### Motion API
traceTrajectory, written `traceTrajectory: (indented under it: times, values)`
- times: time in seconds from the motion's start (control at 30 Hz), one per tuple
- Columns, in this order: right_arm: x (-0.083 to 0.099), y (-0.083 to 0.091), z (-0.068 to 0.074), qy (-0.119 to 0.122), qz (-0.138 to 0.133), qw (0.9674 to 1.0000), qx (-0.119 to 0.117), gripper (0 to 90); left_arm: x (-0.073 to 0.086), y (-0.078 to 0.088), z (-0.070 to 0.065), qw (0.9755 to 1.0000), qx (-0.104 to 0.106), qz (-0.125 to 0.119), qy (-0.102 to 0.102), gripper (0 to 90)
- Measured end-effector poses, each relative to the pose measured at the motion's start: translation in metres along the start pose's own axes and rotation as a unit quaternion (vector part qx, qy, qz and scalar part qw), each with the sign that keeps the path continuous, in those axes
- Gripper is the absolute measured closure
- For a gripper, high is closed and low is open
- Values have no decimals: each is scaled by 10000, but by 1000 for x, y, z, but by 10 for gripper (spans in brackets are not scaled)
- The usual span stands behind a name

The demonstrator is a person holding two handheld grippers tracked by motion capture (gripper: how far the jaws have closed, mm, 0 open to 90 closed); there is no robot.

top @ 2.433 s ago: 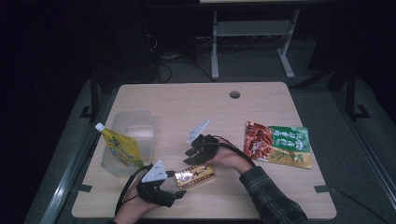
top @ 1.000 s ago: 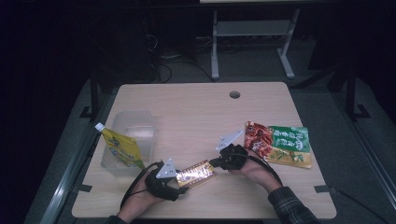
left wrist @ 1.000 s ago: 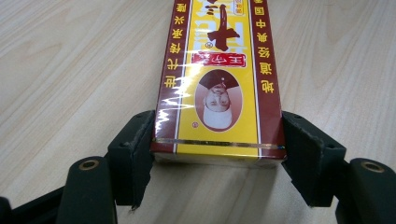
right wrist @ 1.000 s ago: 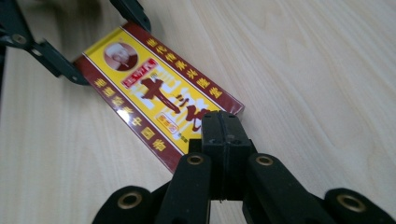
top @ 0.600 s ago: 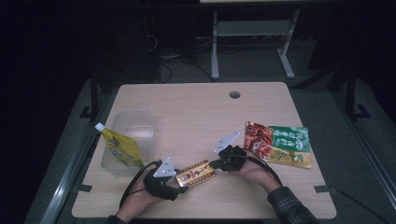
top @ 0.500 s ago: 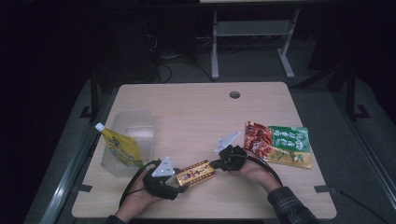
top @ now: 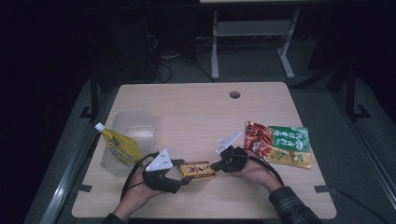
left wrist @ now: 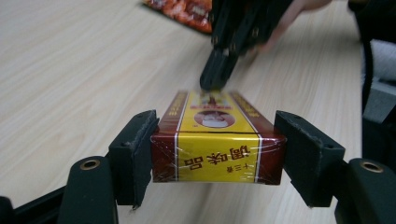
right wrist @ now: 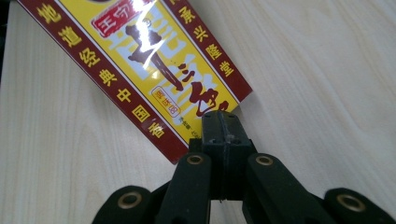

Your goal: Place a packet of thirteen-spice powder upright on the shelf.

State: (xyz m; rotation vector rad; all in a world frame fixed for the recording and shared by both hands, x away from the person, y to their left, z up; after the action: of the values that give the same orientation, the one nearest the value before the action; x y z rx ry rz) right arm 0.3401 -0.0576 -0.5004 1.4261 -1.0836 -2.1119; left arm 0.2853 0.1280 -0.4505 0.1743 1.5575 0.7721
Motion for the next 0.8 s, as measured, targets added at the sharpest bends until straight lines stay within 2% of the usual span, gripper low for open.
traceTrajectory:
  times: [0.17, 0.5, 0.8]
  values:
    - [1, -2, 4, 12, 69, 9999, -104, 900, -17, -2, 4, 9997, 76, -219, -39, 317]
    - [2, -9, 12, 65, 184, 9994, -278, 900, -42, -16, 7, 9988, 218, -433, -70, 316]
    - [2, -12, 16, 167, 218, 9991, -318, 900, -52, -28, 6, 9984, 221, -510, -94, 312]
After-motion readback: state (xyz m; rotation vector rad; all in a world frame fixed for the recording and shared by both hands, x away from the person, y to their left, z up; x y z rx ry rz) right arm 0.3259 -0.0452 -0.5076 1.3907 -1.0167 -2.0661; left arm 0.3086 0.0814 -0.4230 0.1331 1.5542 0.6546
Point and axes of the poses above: each handheld gripper's, and its own axes: y roughly backward along the jaws, x roughly out of its underside, z roughly to its left, the point moved 6 cm from there along -y, roughly forward along the jaws, and after that the axes turned 6 degrees about -y, right-handed, at the moved point
